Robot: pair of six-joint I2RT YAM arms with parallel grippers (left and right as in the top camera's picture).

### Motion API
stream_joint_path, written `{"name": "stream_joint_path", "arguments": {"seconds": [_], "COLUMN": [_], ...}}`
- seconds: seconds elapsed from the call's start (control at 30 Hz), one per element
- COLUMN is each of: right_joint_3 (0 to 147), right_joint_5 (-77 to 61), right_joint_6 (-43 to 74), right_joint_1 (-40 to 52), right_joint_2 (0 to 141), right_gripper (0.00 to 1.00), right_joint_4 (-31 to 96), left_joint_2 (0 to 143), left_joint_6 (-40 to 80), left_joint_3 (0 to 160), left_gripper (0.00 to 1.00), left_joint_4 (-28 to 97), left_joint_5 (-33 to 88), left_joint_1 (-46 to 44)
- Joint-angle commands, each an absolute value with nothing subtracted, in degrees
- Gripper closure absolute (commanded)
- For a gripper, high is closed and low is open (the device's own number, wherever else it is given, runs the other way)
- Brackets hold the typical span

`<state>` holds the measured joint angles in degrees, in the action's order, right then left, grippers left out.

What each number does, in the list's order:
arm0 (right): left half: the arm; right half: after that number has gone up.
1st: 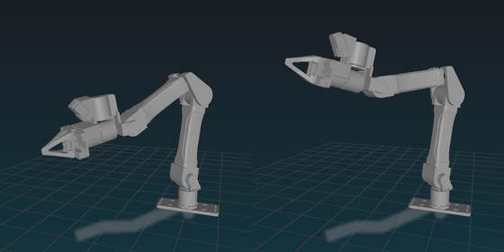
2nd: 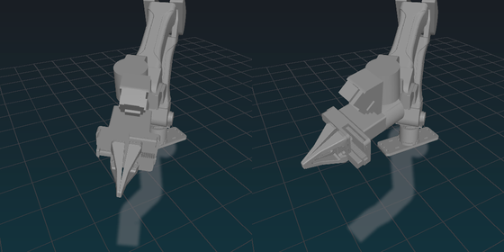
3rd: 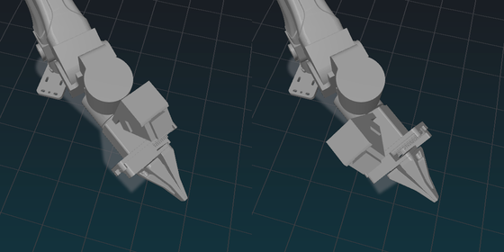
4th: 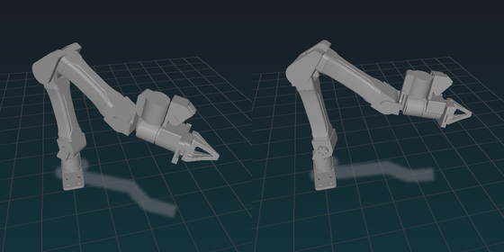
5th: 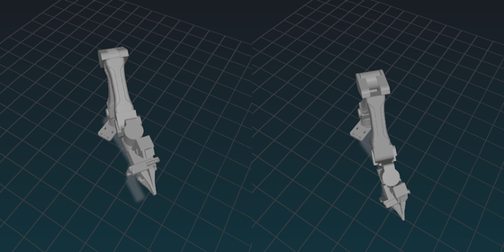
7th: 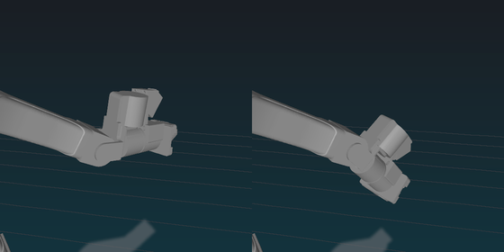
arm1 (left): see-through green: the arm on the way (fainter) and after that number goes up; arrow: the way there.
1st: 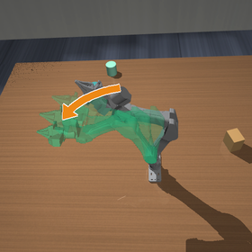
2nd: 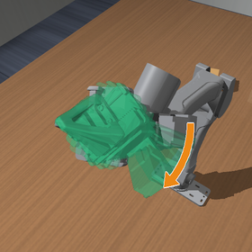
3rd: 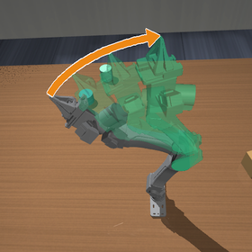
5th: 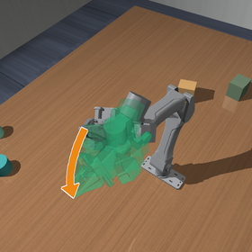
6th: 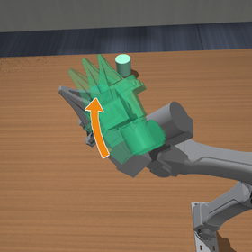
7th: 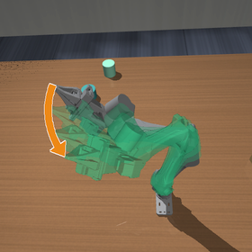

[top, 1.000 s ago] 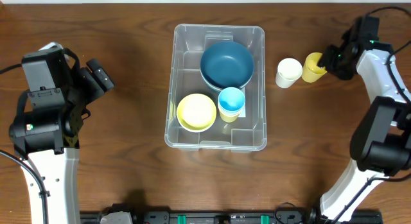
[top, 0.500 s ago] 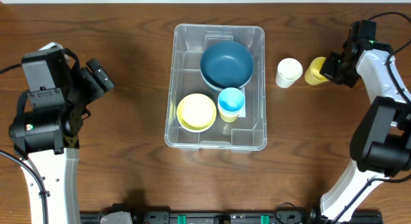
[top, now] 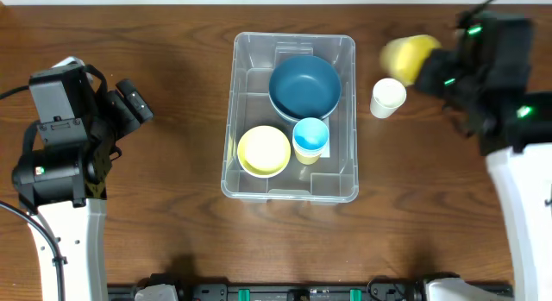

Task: Pack container
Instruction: 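Stack the yellow cup onto the cup stack in the bin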

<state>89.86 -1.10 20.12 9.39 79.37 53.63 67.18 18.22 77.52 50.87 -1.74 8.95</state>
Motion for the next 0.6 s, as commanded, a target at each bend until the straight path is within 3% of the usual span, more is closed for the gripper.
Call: {"name": "stream_joint_path", "arguments": {"seconds": [0.0, 0.2, 0.5, 0.53, 0.57], "right_joint_3": [89.12, 89.12, 89.12, 89.12, 89.12], "right_joint_5": [-1.91, 1.48, -2.92, -2.42, -1.13], "right_joint_6": [19.22, 19.25, 19.22, 19.20, 19.20], "right_joint_1": [17.58, 27.62, 30.94, 30.94, 30.94], "right_joint_2": [82.39, 88.79, 94.65, 94.87, 95.07], "right_gripper": [0.99, 0.99, 0.99, 0.89, 0.68], "right_joint_4": [55.68, 60.77, 65.23, 65.30, 65.14], "left_joint_2": [66.98, 66.98, 66.98, 66.98, 66.98], "left_joint_6": [18.31, 18.31, 18.31, 18.31, 18.31], "left_joint_3": [78.50, 78.50, 78.50, 78.50, 78.50], "left_gripper": [0.02, 0.02, 0.02, 0.02, 0.02], "left_joint_4": [50.96, 50.96, 50.96, 50.96, 50.96], "left_joint_5": [-2.20, -2.20, -2.20, -2.20, -2.20], "left_joint_1": [9.26, 9.26, 9.26, 9.26, 9.26]}}
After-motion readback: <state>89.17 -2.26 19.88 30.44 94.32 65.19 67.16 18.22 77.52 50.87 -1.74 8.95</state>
